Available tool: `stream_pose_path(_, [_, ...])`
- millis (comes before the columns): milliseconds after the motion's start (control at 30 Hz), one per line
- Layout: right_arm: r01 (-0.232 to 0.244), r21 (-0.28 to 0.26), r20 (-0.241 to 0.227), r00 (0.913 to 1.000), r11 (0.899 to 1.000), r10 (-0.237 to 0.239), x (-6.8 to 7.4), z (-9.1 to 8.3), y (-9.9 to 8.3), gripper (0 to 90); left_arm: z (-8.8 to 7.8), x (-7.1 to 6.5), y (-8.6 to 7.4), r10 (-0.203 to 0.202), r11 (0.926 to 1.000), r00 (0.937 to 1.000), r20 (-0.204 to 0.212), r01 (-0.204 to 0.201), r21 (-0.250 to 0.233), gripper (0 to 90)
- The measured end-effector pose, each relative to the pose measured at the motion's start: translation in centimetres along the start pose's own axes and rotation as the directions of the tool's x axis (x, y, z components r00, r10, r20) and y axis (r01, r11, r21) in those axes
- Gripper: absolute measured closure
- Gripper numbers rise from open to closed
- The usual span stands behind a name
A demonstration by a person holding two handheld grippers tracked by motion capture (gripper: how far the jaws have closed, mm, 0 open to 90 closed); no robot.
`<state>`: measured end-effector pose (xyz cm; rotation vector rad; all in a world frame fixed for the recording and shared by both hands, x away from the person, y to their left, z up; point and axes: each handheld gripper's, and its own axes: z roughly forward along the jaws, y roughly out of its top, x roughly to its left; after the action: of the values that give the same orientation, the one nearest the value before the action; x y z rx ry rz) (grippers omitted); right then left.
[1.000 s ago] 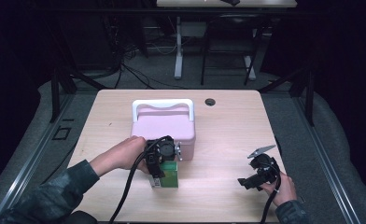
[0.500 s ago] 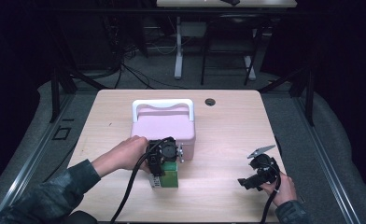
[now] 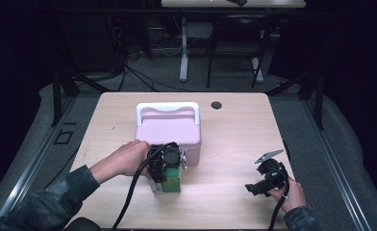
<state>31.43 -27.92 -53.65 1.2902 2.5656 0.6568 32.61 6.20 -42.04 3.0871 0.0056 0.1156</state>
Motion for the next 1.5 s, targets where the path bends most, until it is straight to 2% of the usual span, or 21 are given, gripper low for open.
stream_pose_path(467, [-0.007,0.001,-0.001,1.0000,1.000,0.007,0.0,0.0,0.0,0.0,-0.4,-0.3,-2.0,-0.035,0.9992,0.9993,0.011,0.034,0.022,63.3])
stream_pose_path(833, [-0.012,0.004,0.000,0.9999,1.000,0.012,0.1,0.0,0.0,0.0,-0.7,-0.4,-4.0,-0.072,0.9969,0.9974,0.006,0.071,0.032,63.3])
stream_pose_path(933, [-0.012,0.005,0.000,0.9999,1.000,0.012,0.1,0.0,0.0,0.0,-0.7,-0.4,-4.6,-0.089,0.9956,0.9960,0.013,0.088,0.030,63.3])
stream_pose_path(1200, [-0.013,0.005,0.001,0.9999,1.000,0.013,0.1,0.0,0.0,0.0,-1.0,-0.2,-6.2,-0.128,0.9910,0.9918,0.000,0.128,0.040,63.2])
stream_pose_path(1333, [-0.018,0.005,-0.002,0.9998,1.000,0.018,0.1,0.0,0.0,0.0,-1.1,-0.2,-6.9,-0.150,0.9881,0.9885,-0.013,0.151,0.029,63.3])
stream_pose_path(1367, [-0.015,0.003,-0.002,0.9999,1.000,0.015,0.1,0.0,0.0,0.0,-1.2,-0.1,-7.1,-0.156,0.9873,0.9878,-0.001,0.156,0.033,63.3])
stream_pose_path(1500, [-0.014,0.005,0.002,0.9999,1.000,0.014,0.1,0.0,0.0,0.0,-1.4,0.0,-7.9,-0.182,0.9829,0.9832,-0.016,0.182,0.027,63.3])
